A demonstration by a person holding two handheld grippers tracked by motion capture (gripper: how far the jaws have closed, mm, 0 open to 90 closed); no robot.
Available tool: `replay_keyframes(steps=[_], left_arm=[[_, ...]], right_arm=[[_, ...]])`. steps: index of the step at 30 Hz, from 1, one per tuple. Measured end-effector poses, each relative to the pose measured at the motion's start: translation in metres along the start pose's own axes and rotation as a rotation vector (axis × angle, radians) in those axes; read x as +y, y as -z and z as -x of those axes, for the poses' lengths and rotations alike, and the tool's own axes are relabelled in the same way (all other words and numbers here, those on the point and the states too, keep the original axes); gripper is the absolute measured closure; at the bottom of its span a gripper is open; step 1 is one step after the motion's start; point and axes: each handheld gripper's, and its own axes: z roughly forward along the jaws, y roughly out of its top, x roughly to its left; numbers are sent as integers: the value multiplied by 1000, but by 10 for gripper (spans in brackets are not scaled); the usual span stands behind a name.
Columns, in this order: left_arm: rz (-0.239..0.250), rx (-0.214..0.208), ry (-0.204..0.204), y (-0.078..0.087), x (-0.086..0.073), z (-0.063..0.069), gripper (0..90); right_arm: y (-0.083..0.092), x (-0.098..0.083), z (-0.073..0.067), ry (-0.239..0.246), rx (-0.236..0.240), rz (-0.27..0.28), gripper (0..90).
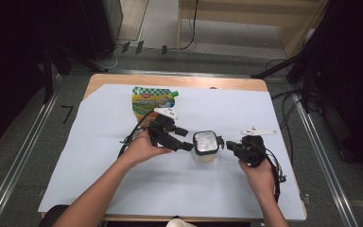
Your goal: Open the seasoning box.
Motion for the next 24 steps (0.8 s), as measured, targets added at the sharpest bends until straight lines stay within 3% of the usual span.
replay_keyframes(steps=[5, 10, 16, 18, 24], left_arm=[[-7, -25, 5, -7, -2, -2, 242], [-24, -5, -14, -14, -4, -1, 220], [-24, -3, -43, -21, -8, 2, 174], [-33, 23, -59, -24, -10, 4, 160], [-40, 37, -65, -30, -15, 4, 126]], right_arm=[[-22, 2, 1, 9, -23, -42, 900], [-35, 1, 3, 20, -44, -71, 900], [-39, 1, -3, 27, -43, -58, 900], [-40, 1, -5, 30, -33, -55, 900], [-42, 2, -11, 35, -22, -61, 900]])
